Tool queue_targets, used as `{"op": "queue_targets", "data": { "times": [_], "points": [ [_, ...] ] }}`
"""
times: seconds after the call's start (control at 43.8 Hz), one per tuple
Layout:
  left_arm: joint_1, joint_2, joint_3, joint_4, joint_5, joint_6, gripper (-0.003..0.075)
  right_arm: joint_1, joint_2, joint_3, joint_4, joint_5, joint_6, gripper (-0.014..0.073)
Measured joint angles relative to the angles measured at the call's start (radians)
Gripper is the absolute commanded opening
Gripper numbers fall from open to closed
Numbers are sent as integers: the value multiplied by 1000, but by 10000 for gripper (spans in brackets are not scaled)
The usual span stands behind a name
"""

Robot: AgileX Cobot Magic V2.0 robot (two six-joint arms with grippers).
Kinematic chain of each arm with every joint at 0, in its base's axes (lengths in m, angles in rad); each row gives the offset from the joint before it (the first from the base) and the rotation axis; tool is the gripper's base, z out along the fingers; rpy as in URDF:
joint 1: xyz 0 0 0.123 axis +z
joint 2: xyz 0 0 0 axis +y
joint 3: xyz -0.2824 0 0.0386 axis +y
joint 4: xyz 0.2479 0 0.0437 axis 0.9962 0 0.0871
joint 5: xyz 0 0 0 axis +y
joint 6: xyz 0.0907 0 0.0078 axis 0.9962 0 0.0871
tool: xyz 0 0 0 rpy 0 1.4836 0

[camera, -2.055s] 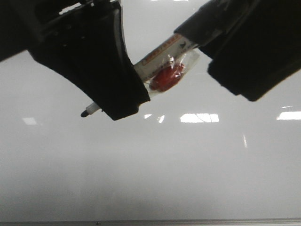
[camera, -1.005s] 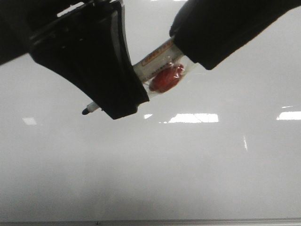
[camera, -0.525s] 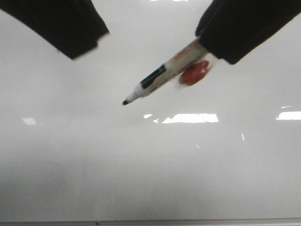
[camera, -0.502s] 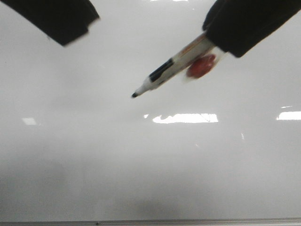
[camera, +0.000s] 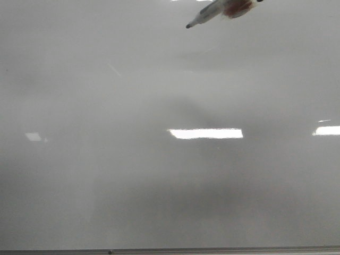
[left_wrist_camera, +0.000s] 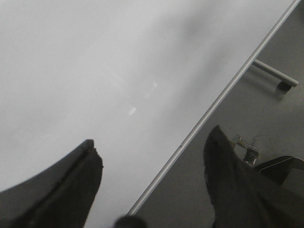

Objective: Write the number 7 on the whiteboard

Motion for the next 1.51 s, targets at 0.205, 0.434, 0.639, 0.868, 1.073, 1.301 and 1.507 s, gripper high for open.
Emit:
{"op": "queue_targets", "data": {
  "times": [0.205,0.434,0.639,0.868,1.073,1.301,1.507],
  "points": [
    [0,0,1,-1,-10,0,448,0,83,0,20,-136,2,-66],
    [0,0,1,-1,-13,-1,447,0,169,-58,44,-172,2,-66],
    [0,0,1,-1,-14,-1,438,0,244,-109,46,-187,2,-66],
    [0,0,1,-1,-14,-1,438,-29,263,-111,59,-186,2,-66],
    [0,0,1,-1,-14,-1,438,-128,209,-113,43,-97,2,-66],
    [0,0,1,-1,-15,-1,438,-134,206,-115,24,-80,2,-66],
    [0,0,1,-1,-29,-1,438,-76,258,-45,20,-13,-23,-66]
  ]
}}
